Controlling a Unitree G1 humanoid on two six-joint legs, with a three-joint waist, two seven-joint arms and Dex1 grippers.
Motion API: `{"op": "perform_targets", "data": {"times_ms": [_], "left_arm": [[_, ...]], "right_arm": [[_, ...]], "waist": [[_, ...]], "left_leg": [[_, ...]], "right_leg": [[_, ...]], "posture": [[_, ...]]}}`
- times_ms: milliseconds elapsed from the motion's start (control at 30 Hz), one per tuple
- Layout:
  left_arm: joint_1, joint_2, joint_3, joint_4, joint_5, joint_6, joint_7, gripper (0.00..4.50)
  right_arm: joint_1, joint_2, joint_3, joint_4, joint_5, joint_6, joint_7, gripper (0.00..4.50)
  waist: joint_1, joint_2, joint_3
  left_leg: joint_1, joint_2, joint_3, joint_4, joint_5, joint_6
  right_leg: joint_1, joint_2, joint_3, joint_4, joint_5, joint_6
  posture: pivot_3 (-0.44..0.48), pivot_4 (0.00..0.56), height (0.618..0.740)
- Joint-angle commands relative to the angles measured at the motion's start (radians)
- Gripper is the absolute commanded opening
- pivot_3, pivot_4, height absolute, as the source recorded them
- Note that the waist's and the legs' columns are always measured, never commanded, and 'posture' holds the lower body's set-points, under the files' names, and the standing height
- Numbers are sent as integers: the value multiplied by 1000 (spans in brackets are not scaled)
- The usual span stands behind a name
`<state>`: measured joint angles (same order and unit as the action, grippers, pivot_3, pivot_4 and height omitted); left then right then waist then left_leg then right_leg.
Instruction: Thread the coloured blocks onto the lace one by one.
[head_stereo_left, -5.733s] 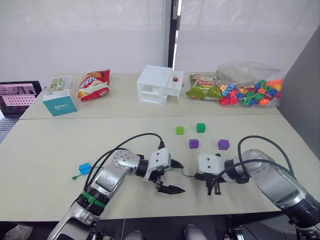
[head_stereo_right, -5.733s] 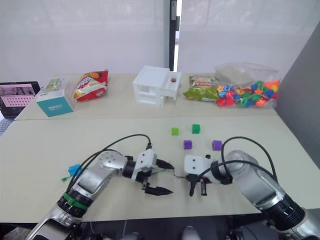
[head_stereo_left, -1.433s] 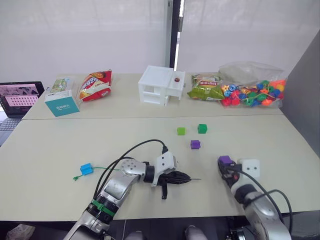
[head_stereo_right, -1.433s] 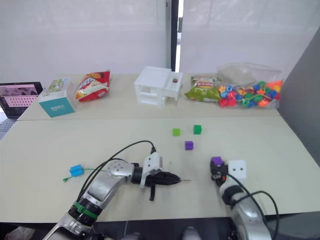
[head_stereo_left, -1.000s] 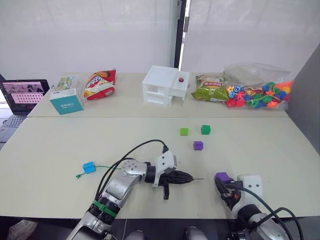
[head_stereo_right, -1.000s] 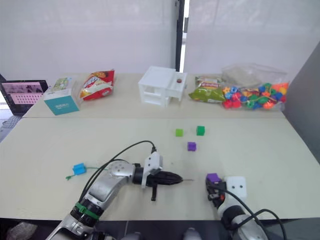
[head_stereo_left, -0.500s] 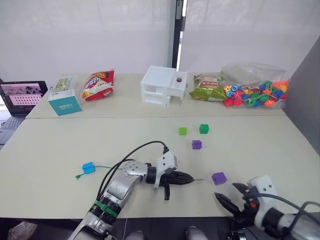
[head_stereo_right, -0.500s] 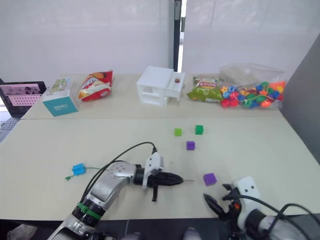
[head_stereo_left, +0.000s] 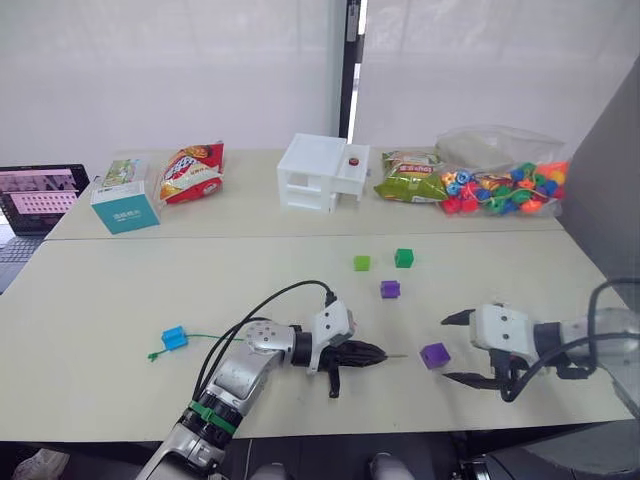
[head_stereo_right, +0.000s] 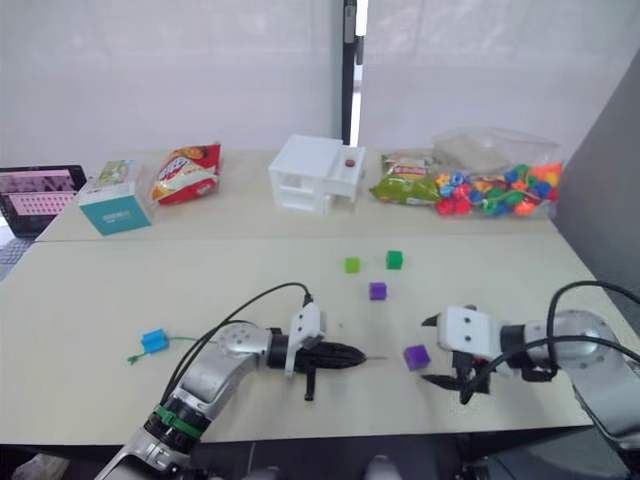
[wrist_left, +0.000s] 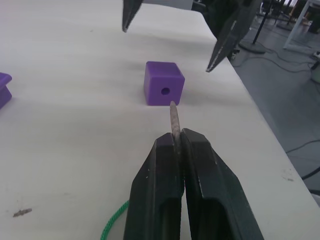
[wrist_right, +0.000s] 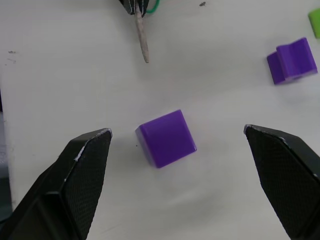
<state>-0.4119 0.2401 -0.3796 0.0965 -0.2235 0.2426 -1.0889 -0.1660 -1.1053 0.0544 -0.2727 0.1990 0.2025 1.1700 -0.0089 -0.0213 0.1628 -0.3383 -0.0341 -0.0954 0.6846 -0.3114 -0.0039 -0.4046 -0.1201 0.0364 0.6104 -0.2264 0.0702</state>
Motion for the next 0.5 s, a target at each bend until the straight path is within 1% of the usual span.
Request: {"op": "perform_targets", "data": {"times_ms": [33, 100, 267, 367, 500], "left_arm": [[-3, 1, -2, -34, 0, -7, 6, 0], [-1, 3, -3, -39, -1, -5, 8, 0], [-3, 7, -4, -41, 0, -4, 13, 0], [-3, 8, -4, -42, 2, -4, 17, 0], [-3, 10, -7, -44, 6, -5, 20, 0]], "right_arm": [[-86, 11, 65, 78, -39, -45, 76, 4480], [-133, 19, 105, 111, -60, -59, 115, 4480], [-191, 32, 166, 159, -116, -120, 166, 4480], [-196, 45, 172, 149, -111, -103, 181, 3736], [-170, 53, 188, 122, -131, -89, 187, 2282]], "waist": [[2, 0, 0], [2, 0, 0], [0, 0, 0], [0, 0, 0], [0, 0, 0]], "left_leg": [[0, 0, 0, 0, 0, 0], [0, 0, 0, 0, 0, 0], [0, 0, 0, 0, 0, 0], [0, 0, 0, 0, 0, 0], [0, 0, 0, 0, 0, 0]], "right_leg": [[0, 0, 0, 0, 0, 0], [-1, 0, 0, 0, 0, 0], [-1, 0, 0, 0, 0, 0], [-1, 0, 0, 0, 0, 0], [-1, 0, 0, 0, 0, 0]], "posture": [[0, 150, 740], [0, 150, 740], [0, 150, 740], [0, 150, 740], [0, 150, 740]]}}
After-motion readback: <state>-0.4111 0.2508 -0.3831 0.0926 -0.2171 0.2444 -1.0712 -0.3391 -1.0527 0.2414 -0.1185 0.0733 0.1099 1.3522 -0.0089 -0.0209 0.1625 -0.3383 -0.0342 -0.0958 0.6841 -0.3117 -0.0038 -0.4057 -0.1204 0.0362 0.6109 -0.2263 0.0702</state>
